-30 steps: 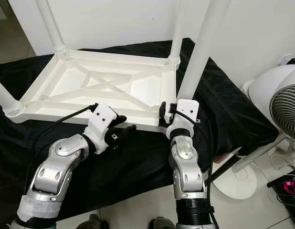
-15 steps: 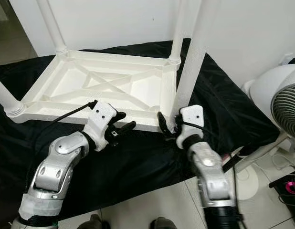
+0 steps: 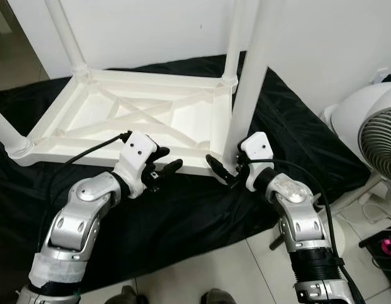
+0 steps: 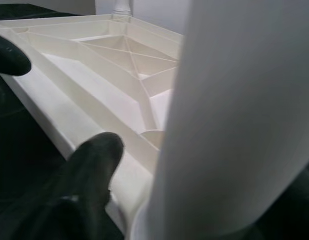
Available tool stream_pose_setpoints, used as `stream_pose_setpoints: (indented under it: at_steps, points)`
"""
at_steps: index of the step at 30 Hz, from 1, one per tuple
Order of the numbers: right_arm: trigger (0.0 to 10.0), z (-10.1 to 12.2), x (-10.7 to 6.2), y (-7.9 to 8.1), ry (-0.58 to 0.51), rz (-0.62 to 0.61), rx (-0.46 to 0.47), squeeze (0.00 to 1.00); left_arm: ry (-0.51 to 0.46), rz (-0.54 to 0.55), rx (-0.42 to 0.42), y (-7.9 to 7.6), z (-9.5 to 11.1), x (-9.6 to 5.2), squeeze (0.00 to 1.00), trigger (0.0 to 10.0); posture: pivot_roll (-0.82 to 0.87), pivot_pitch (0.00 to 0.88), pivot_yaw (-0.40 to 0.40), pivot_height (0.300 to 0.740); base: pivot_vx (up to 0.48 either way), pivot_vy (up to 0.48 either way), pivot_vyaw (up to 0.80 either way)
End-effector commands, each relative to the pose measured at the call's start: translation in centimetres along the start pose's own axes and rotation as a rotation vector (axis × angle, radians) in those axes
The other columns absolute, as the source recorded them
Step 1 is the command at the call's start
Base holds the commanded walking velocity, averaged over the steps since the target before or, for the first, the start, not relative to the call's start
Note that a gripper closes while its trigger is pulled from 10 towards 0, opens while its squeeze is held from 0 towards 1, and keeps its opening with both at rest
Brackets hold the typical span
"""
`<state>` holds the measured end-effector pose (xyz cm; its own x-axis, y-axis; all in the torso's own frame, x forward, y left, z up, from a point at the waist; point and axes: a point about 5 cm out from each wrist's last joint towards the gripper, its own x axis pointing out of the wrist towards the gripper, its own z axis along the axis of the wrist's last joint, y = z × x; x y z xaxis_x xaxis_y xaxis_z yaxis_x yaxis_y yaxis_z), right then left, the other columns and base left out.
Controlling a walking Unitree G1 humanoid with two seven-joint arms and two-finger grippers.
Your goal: Building children table
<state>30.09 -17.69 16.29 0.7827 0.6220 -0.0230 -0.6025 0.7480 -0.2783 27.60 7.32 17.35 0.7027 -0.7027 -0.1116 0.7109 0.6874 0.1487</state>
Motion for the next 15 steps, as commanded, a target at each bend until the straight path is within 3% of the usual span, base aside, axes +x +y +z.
stream_pose_setpoints:
  at_steps: [1, 2, 6, 7, 10, 11, 15]
  points:
    - [0.4, 0.0, 0.5, 0.4, -0.011, 0.053, -0.002, 0.0, 0.009, 0.112, -0.006, 0.5, 0.1, 0.0, 0.0, 10.0, -0.13, 0.052, 0.063, 0.74, 0.0, 0.0, 0.0]
    - [0.0, 0.0, 0.6, 0.3, -0.015, 0.06, 0.007, 0.0, 0.011, 0.106, -0.01, 0.4, 0.1, 0.0, 0.0, 10.0, -0.12, 0.052, 0.057, 0.74, 0.0, 0.0, 0.0]
    - [0.0, -0.2, 0.4, 0.5, -0.016, 0.085, 0.016, 0.0, 0.021, 0.098, -0.021, 0.2, 0.0, -0.2, 0.0, 10.0, -0.11, 0.053, 0.05, 0.74, 0.0, 0.0, 0.0]
    - [4.2, -0.4, 0.3, 0.6, -0.008, 0.084, 0.02, 0.0, 0.021, 0.1, -0.018, 0.2, -0.1, -0.2, 0.0, 10.0, -0.11, 0.053, 0.05, 0.74, 0.0, 0.0, 0.0]
    - [4.2, -0.6, 0.0, 0.7, 0.002, 0.08, 0.026, 0.0, 0.02, 0.103, -0.011, 0.1, -0.1, -0.3, 0.0, 10.0, -0.11, 0.053, 0.05, 0.74, 0.0, 0.0, 0.0]
    - [10.0, -0.6, -0.1, 0.9, 0.01, 0.055, 0.037, 0.0, 0.016, 0.107, -0.004, 0.2, 0.0, -0.3, 0.0, 10.0, -0.11, 0.058, 0.043, 0.74, 0.0, 0.0, 0.0]
    - [10.0, -0.7, -0.2, 1.3, 0.029, -0.059, 0.089, 0.0, 0.012, 0.114, 0.005, 0.3, 0.0, -0.4, 0.0, 10.0, -0.11, 0.059, 0.044, 0.74, 0.0, 0.0, 0.0]
